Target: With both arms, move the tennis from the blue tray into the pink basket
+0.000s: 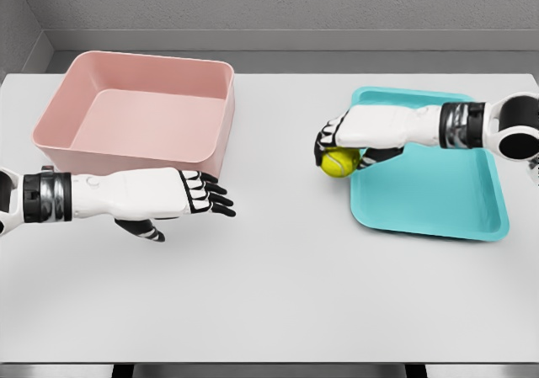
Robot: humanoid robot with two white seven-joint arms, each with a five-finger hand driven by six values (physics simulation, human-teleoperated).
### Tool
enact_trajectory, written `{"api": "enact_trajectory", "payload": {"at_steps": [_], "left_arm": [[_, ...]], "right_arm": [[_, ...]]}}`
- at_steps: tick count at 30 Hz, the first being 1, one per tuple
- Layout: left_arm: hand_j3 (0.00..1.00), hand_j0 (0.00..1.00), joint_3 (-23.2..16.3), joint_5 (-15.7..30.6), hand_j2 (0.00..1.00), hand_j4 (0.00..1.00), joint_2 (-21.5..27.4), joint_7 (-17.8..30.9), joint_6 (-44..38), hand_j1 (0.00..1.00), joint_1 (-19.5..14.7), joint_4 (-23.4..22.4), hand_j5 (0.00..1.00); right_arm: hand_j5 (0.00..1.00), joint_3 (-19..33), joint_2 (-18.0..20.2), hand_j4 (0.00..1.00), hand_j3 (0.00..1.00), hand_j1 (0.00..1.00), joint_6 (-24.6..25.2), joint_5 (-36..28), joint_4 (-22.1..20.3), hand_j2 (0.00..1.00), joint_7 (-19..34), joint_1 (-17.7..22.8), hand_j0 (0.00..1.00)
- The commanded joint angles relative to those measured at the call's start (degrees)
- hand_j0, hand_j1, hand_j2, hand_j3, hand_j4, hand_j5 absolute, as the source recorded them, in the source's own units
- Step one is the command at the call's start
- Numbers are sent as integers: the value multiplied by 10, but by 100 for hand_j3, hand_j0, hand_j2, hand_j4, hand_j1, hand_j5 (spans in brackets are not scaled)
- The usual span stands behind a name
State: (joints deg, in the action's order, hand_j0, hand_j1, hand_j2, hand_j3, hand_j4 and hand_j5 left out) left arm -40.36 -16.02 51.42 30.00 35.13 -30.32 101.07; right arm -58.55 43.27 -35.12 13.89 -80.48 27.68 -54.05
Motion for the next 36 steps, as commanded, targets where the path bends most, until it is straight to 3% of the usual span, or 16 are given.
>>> {"api": "enact_trajectory", "payload": {"at_steps": [1, 15, 20, 23, 26, 28, 36], "left_arm": [[100, 100, 0, 4, 100, 100, 1, 0, -1, 100, 0, 0, 100], [100, 100, 1, 12, 100, 100, 26, -4, -1, 100, 4, 0, 100], [100, 100, 2, 15, 100, 100, 32, -72, -1, 100, -2, 0, 100], [100, 100, -5, 18, 100, 100, 38, -73, -1, 100, -54, 1, 100], [100, 100, -9, 39, 100, 100, 38, -64, -1, 100, -83, 0, 100], [100, 100, -28, 41, 100, 100, 37, -43, -1, 100, -83, 0, 100], [100, 100, -28, 36, 100, 100, 17, -30, -1, 100, -84, 0, 100]], "right_arm": [[52, -9, -10, 52, 52, 52, 1, -4, -6, 52, 2, 0, 52], [52, -55, -57, 52, 52, 52, 1, -4, -20, 52, 2, 0, 52], [52, -64, -71, 52, 52, 52, 1, -4, -19, 52, 2, 0, 52], [52, -73, -81, 52, 52, 52, 1, -4, -18, 52, 1, 0, 52], [52, -81, -86, 52, 52, 52, 1, -4, -16, 52, 1, 1, 52], [52, -87, -93, 52, 52, 52, 1, -4, -13, 52, 1, 1, 52], [52, -97, -108, 52, 52, 52, 5, -3, -9, 52, 2, 3, 52]]}}
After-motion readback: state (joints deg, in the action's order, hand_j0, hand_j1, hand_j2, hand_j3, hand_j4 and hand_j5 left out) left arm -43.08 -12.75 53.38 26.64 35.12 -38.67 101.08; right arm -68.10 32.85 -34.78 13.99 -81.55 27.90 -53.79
